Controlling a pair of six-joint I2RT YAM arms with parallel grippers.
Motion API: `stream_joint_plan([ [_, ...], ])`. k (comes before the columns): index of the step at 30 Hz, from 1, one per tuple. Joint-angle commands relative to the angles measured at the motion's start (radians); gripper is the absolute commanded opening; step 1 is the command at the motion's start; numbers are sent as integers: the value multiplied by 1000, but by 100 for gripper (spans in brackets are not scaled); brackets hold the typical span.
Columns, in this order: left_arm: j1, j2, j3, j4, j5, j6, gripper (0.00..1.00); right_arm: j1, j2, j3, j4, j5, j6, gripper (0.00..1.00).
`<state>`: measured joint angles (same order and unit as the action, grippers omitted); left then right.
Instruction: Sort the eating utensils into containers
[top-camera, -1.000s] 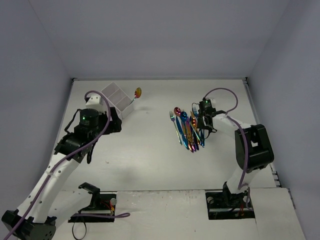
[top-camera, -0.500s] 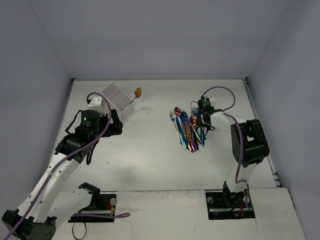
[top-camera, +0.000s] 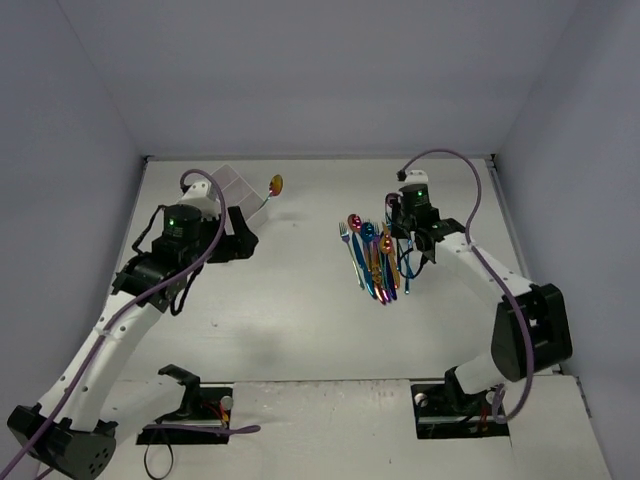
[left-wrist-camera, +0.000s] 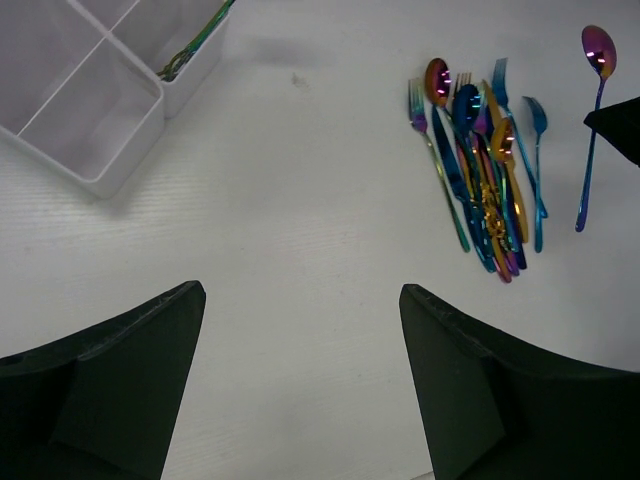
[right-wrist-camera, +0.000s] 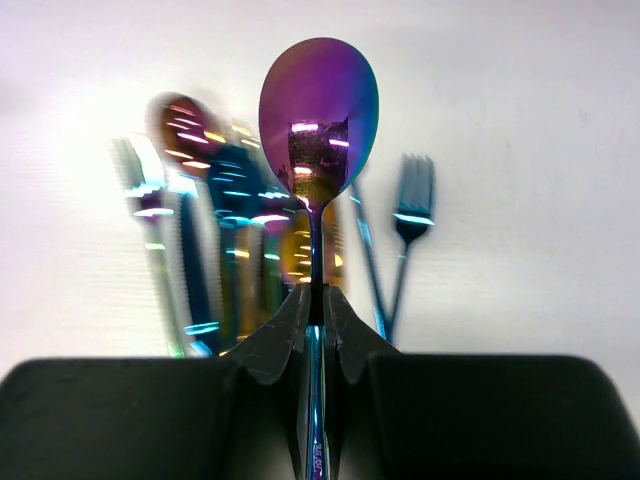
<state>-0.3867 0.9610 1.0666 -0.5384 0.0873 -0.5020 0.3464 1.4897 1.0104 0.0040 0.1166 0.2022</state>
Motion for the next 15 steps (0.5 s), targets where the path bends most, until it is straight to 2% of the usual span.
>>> stream_joint_plan([
  [1, -6, 49, 111, 117, 165, -72, 76, 135, -187, -11, 46, -53, -100, 0],
  [8, -21, 136, 168, 286, 322, -225, 76, 263, -362, -27, 96, -261, -124, 0],
  [15, -59, 226, 194, 462, 395, -359, 75, 365, -379, 12, 111, -337, -142, 0],
])
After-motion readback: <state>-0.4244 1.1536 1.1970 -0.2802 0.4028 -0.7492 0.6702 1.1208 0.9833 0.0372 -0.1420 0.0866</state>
